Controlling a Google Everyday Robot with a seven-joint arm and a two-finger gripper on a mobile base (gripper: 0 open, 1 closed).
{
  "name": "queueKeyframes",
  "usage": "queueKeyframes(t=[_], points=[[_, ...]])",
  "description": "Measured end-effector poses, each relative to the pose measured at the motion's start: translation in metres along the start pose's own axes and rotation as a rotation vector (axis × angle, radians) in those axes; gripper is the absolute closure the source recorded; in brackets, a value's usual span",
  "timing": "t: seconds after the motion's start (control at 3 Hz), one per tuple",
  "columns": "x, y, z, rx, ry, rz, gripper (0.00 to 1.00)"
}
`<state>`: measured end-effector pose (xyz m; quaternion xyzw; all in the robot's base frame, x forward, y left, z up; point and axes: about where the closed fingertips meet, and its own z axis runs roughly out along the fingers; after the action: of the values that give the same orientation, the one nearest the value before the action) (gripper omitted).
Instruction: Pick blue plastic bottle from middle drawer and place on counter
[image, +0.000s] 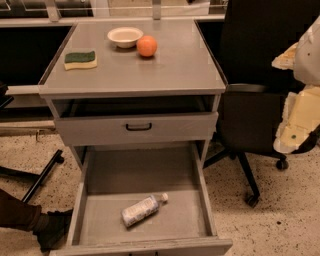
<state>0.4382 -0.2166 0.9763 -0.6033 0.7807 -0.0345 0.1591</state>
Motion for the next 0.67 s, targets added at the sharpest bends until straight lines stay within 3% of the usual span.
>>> queueKeyframes(t=[0.67], points=[[-0.0045,0.0013,0.0072,-0.001,-0.011,-0.012,0.0]])
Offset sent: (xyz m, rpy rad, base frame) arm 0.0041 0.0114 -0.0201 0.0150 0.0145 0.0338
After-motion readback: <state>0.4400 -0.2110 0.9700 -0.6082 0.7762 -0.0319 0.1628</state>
